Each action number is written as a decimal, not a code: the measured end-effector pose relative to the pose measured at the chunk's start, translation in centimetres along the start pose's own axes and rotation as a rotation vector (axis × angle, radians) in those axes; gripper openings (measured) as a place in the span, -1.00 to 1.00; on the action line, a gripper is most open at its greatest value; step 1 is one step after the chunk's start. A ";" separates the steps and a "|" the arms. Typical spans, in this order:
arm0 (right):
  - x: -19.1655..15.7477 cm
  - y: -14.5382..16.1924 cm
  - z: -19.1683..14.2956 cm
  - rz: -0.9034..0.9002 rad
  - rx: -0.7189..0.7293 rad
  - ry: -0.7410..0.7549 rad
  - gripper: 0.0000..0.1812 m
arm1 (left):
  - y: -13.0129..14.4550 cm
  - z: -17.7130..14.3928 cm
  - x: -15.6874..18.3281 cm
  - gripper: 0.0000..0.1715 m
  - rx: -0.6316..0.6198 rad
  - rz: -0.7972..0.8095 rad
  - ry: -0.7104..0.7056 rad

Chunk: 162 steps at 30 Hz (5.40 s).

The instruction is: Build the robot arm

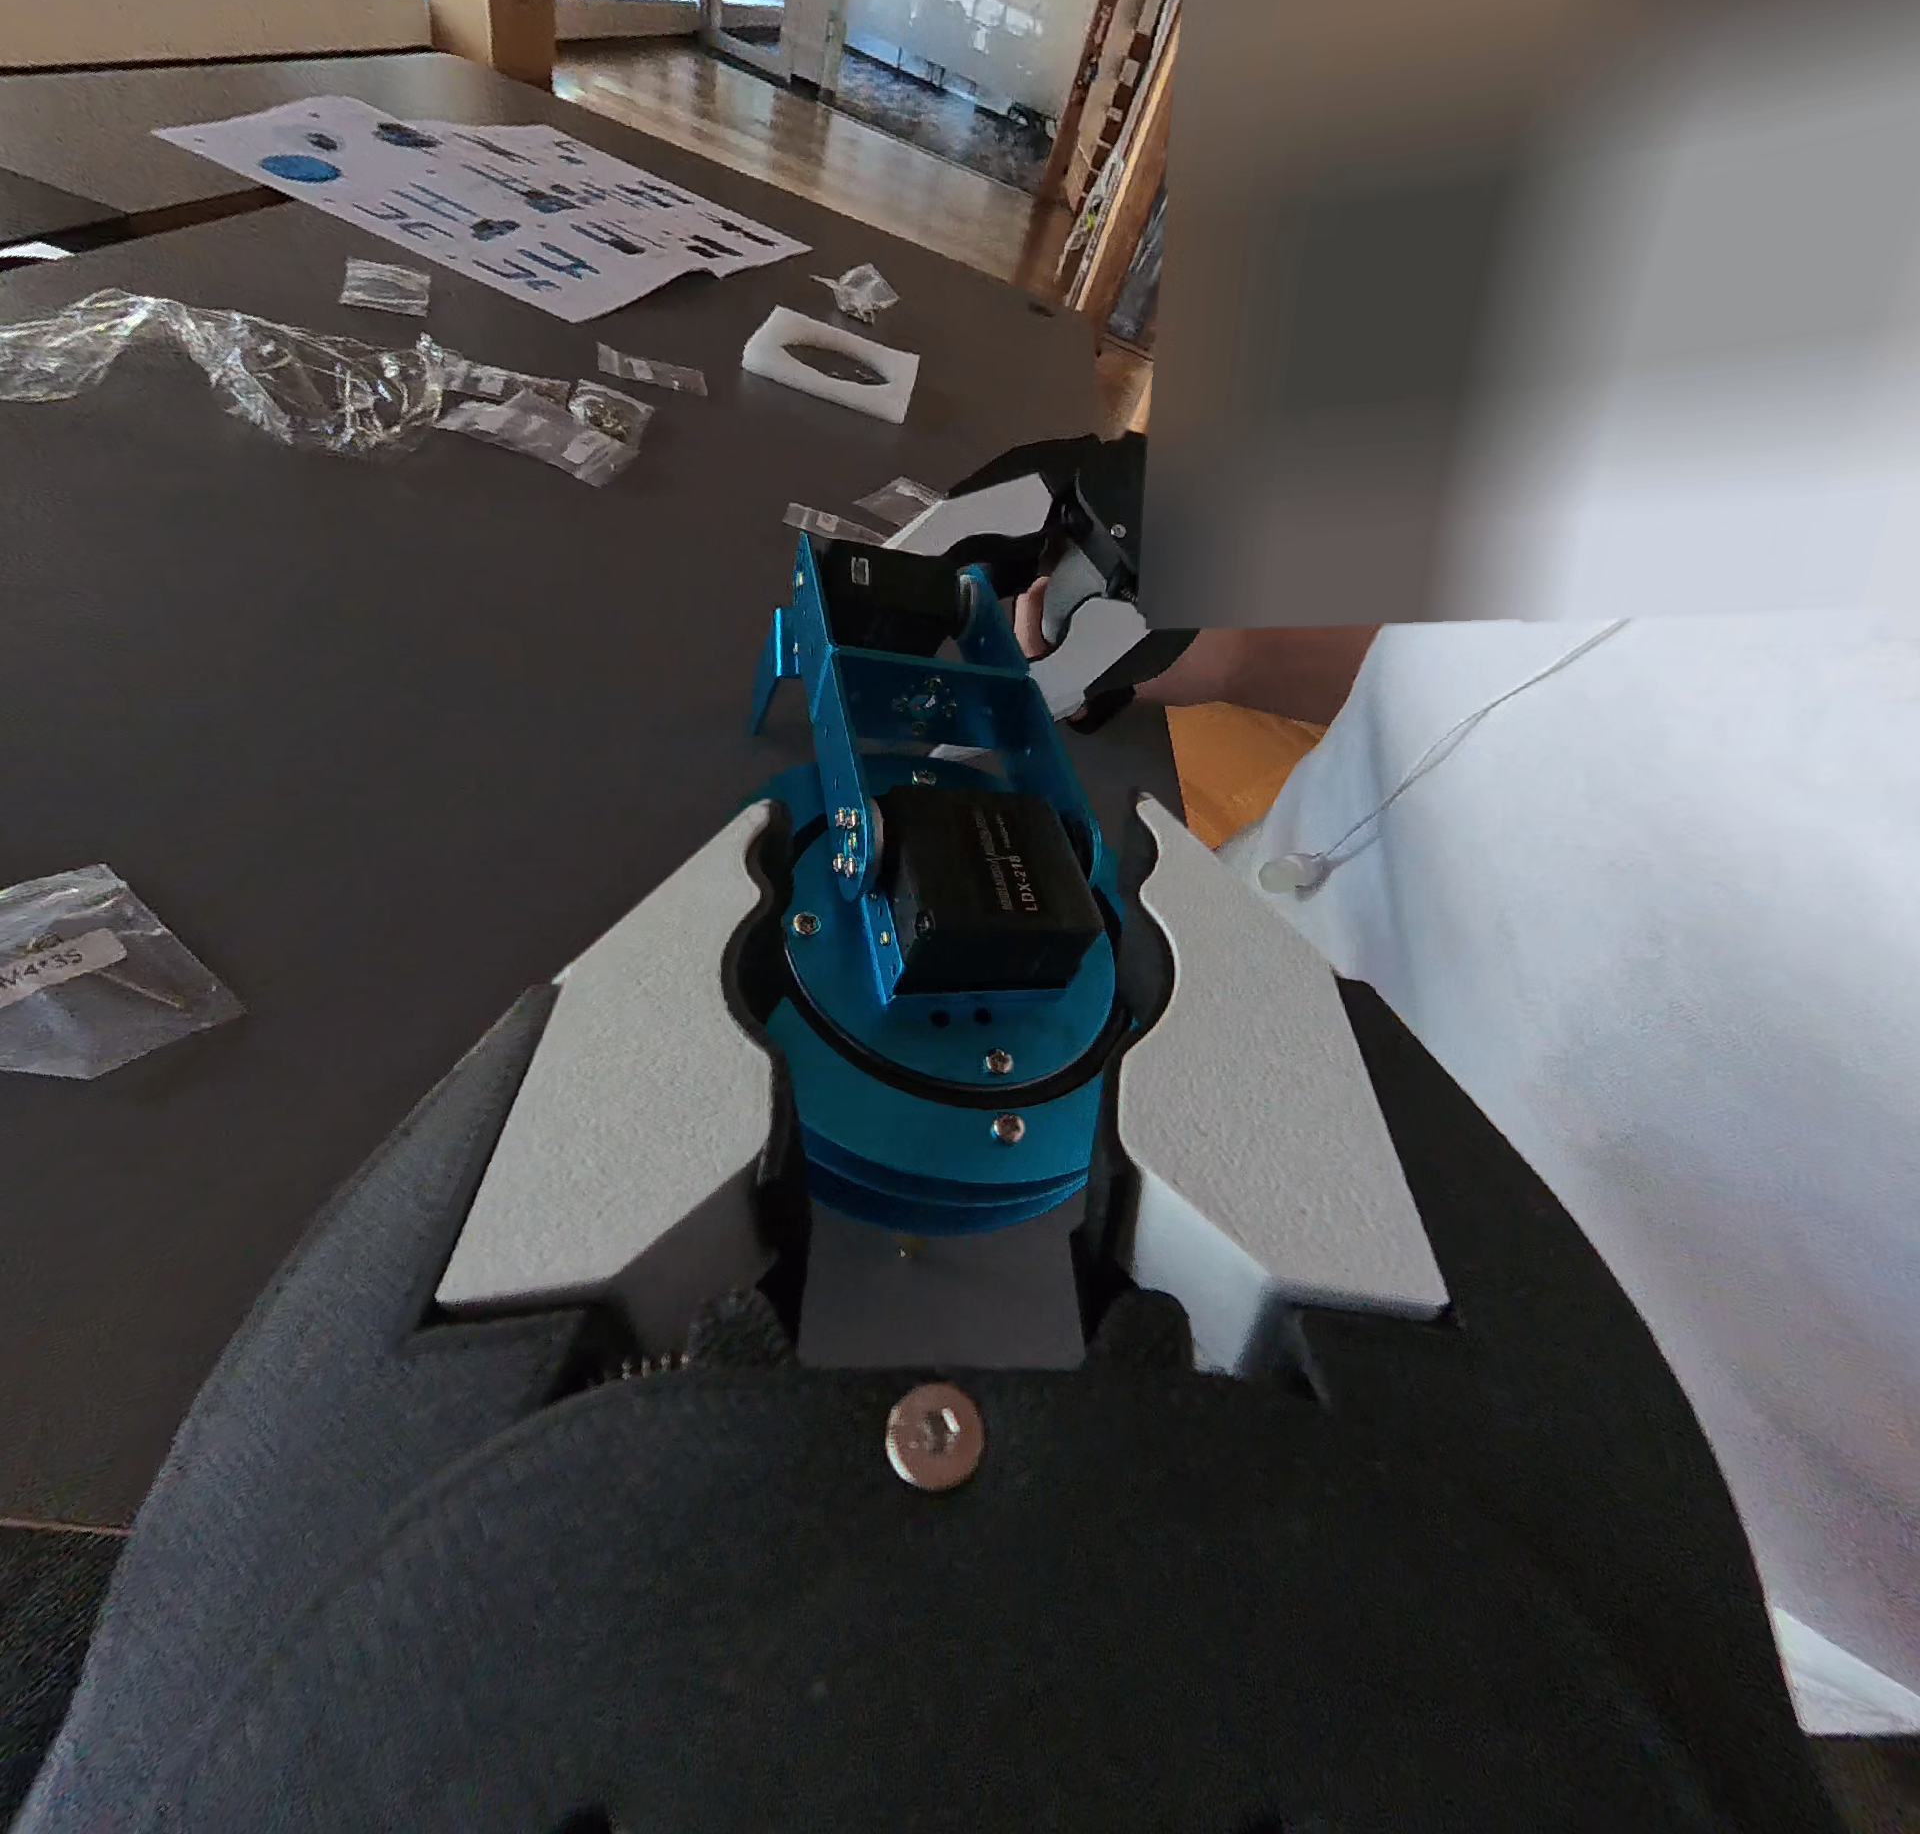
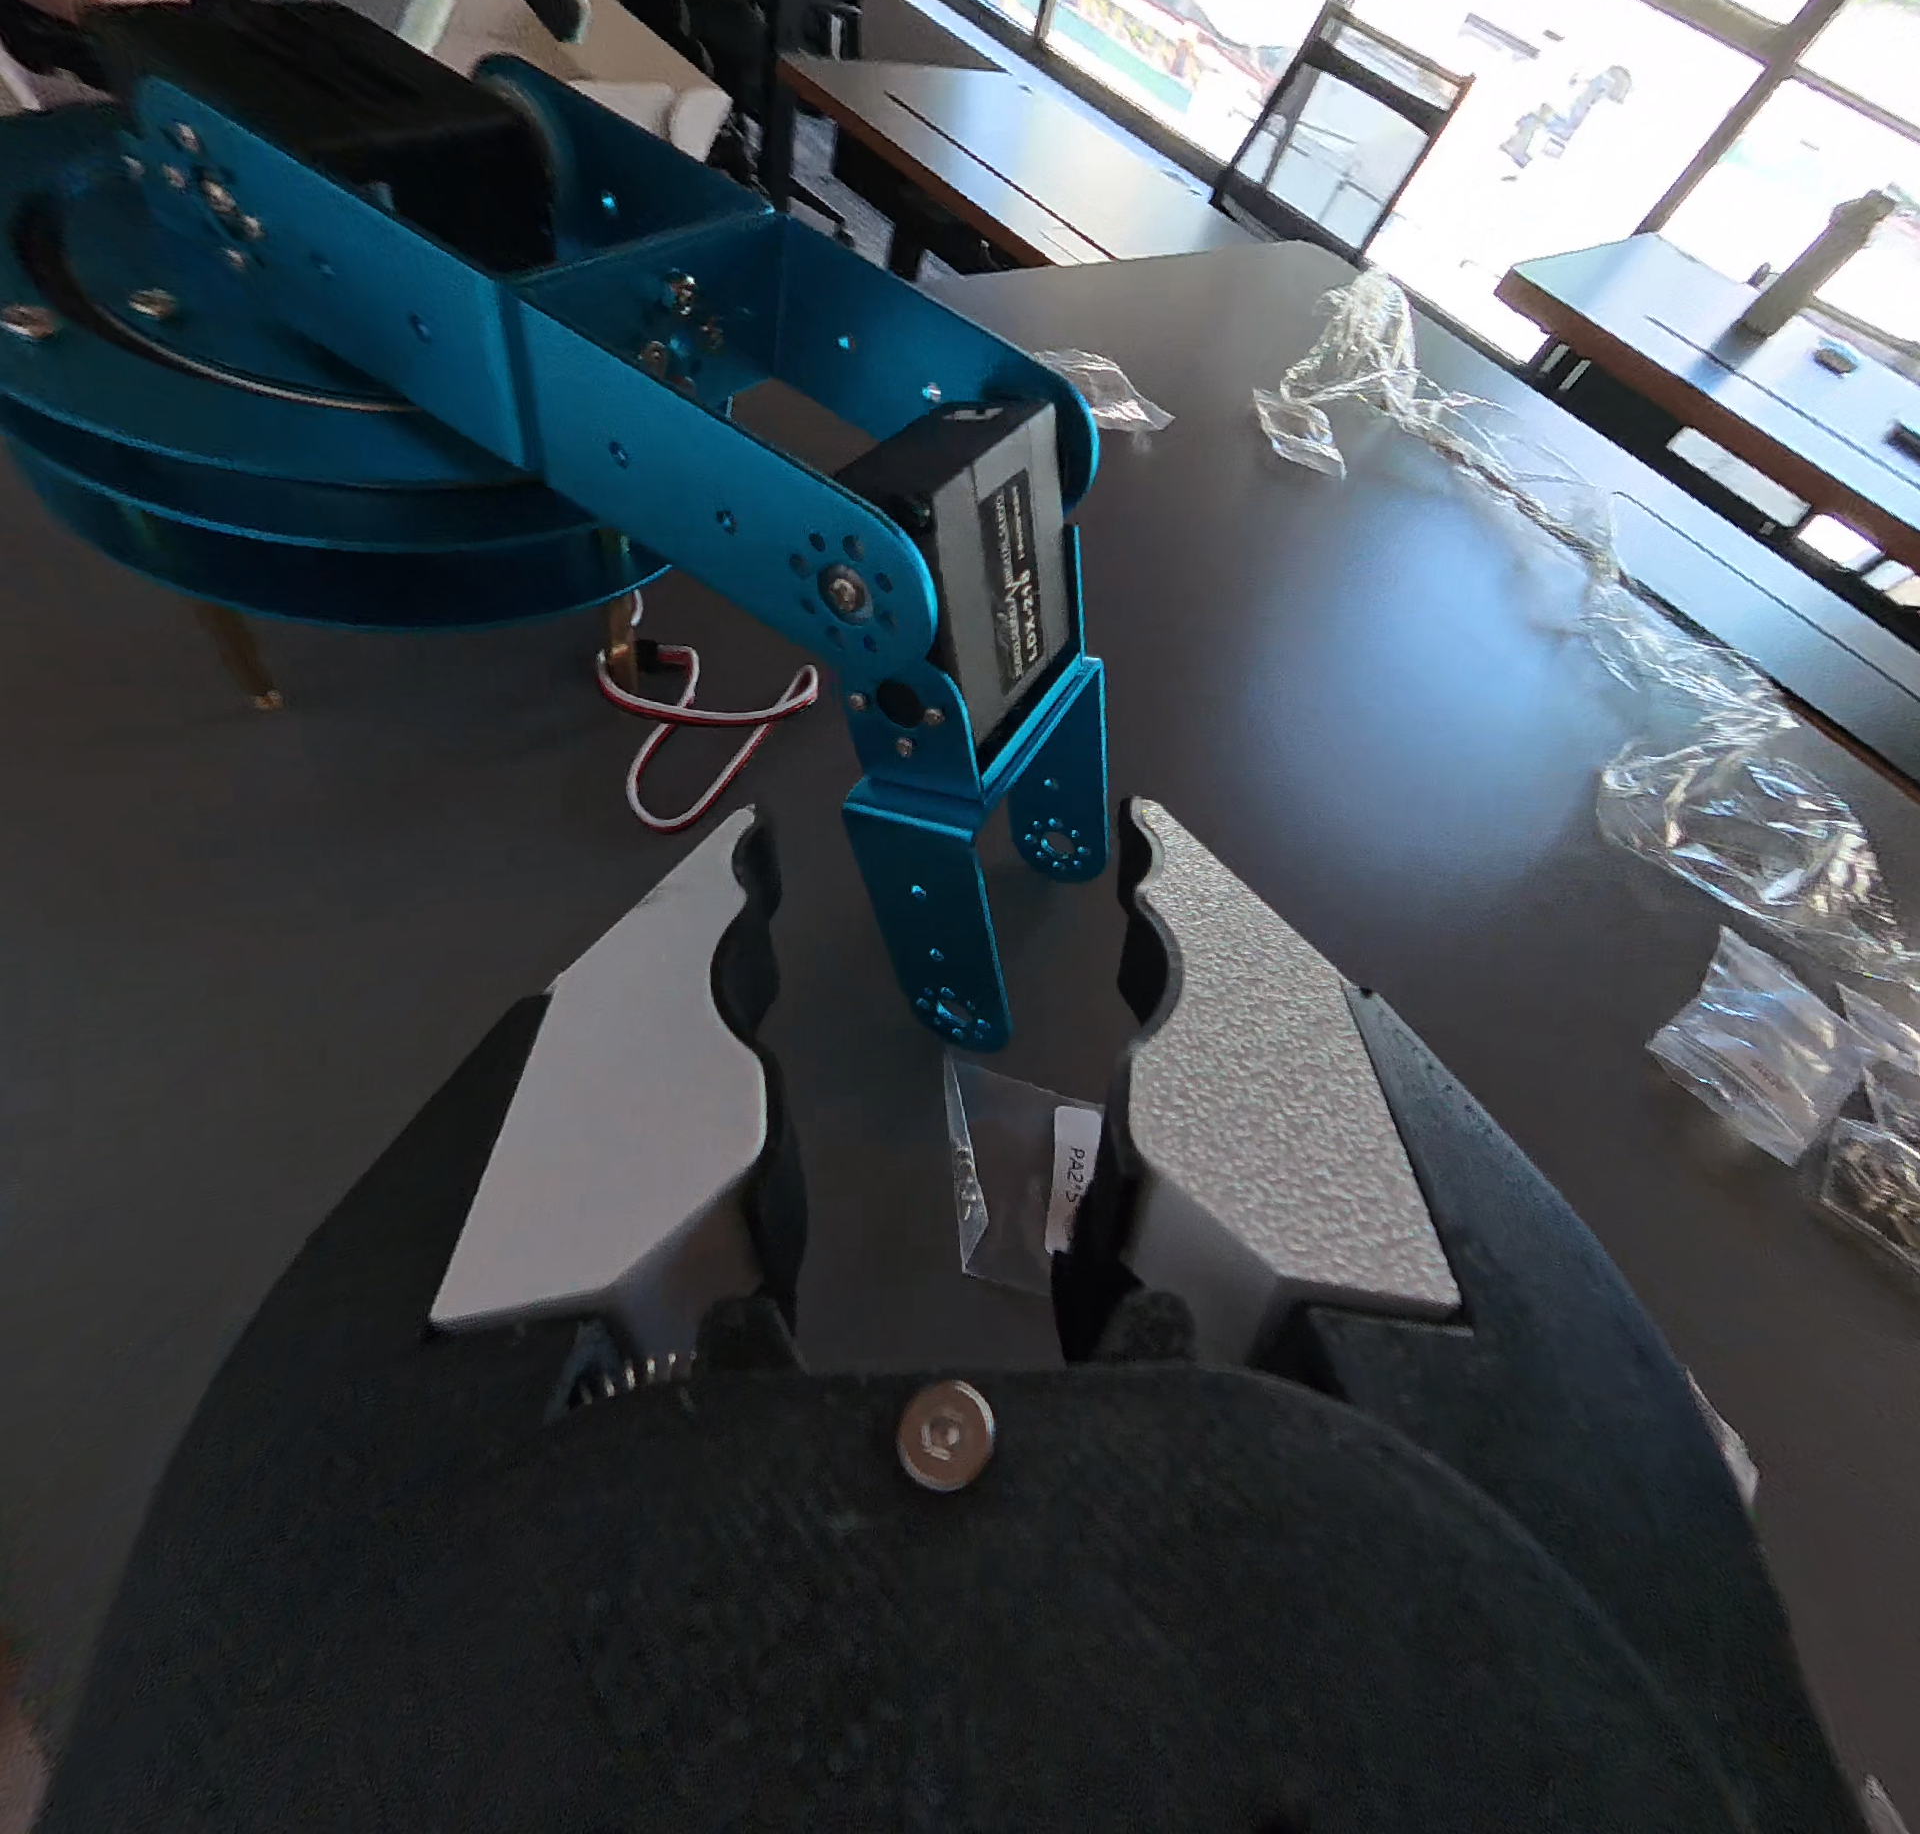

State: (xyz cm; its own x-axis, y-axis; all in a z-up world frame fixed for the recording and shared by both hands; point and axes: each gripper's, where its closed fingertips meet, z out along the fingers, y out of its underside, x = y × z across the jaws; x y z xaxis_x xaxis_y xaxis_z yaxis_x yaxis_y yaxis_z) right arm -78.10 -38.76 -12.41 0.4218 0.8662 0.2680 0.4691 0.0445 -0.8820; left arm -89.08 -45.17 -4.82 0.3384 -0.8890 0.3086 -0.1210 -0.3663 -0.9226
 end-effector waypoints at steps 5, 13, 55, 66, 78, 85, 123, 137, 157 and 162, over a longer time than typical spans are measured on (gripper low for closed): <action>0.2 0.1 0.9 -0.114 -0.034 0.074 -0.49 | 0.9 0.3 -1.1 -0.21 -0.038 -0.007 0.036; 1.1 0.2 0.8 -0.311 -0.059 0.172 -0.71 | 2.3 0.0 -2.8 -0.19 -0.036 -0.164 0.097; 4.7 -3.1 -1.0 -1.096 -0.045 0.373 -0.68 | 2.8 0.0 -2.2 -0.11 -0.126 -0.161 0.029; 4.1 -2.2 -0.9 -1.054 -0.015 0.364 -0.68 | 2.5 -0.4 -1.9 -0.15 -0.126 -0.157 0.010; 4.1 -2.2 -1.3 -1.038 0.009 0.381 -0.60 | 1.6 -1.2 -2.3 -0.14 -0.117 -0.142 -0.015; 3.9 -1.6 -1.4 -1.022 0.005 0.371 -0.57 | 1.0 -1.7 -2.4 -0.13 -0.115 -0.127 -0.030; 18.7 13.2 -24.4 -0.582 -0.232 0.733 -0.51 | -9.5 3.5 3.6 -0.16 0.168 0.043 -0.341; 32.7 22.7 -36.1 -0.184 -0.103 0.619 -0.42 | -12.2 38.1 9.5 -0.12 0.167 0.108 -0.132; 47.1 28.0 -37.0 -0.139 -0.076 0.626 -0.46 | -15.9 56.6 0.8 -0.25 0.277 0.100 -0.230; 51.6 29.6 -36.4 -0.188 -0.015 0.431 -0.37 | -19.2 60.9 -1.0 -0.23 0.343 0.109 -0.403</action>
State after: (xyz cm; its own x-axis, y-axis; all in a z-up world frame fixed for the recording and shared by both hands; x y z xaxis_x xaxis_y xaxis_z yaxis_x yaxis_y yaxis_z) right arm -14.21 -10.86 -10.63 0.6104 0.5581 0.5621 0.5781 0.1712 -0.7978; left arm -30.31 -20.48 -1.52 0.6803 -0.7162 0.1556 0.1135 -0.1068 -0.9878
